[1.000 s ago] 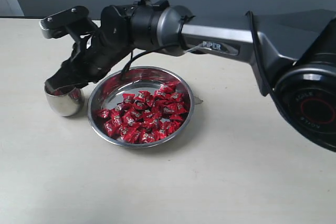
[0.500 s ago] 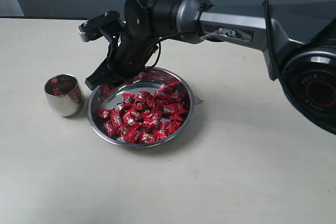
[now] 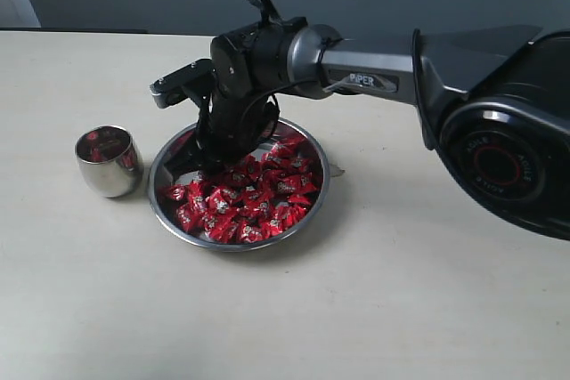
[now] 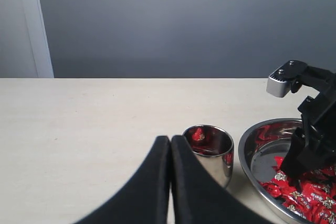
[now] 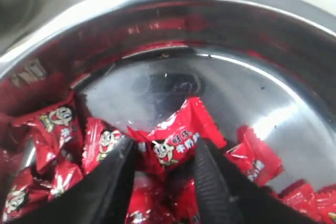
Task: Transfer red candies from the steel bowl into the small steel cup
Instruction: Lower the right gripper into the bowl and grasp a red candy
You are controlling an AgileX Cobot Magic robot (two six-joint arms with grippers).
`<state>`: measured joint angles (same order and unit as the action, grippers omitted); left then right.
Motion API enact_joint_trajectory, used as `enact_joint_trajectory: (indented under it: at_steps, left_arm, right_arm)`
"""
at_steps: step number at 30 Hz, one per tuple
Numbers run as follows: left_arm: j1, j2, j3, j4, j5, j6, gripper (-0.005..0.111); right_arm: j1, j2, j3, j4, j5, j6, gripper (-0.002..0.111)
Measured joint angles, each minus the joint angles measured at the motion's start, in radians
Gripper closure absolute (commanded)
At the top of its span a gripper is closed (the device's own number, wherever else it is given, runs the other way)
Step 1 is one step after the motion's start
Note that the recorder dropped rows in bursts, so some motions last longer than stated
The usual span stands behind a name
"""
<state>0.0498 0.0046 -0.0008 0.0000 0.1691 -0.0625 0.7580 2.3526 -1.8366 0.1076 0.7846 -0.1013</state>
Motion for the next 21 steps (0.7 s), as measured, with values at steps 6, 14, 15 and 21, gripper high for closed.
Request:
enact_joint_trajectory:
  at_steps: [6, 14, 15, 21]
  left_arm:
    - [0.000, 0.000, 0.000, 0.000, 0.000, 0.000, 0.106]
    - [0.000, 0.000, 0.000, 0.000, 0.000, 0.000, 0.106]
    - [0.000, 0.000, 0.000, 0.000, 0.000, 0.000, 0.106]
    - [0.000, 0.000, 0.000, 0.000, 0.000, 0.000, 0.106]
  right_arm:
    - [0.000, 0.009, 0.000, 0.000, -0.005, 0.000, 0.109]
    - [0.000, 0.008, 0.000, 0.000, -0.020, 0.004, 0.109]
    - [0.000, 0.003, 0.000, 0.000, -0.025, 0.004, 0.109]
    - [0.000, -0.054, 0.000, 0.000, -0.067, 0.009, 0.109]
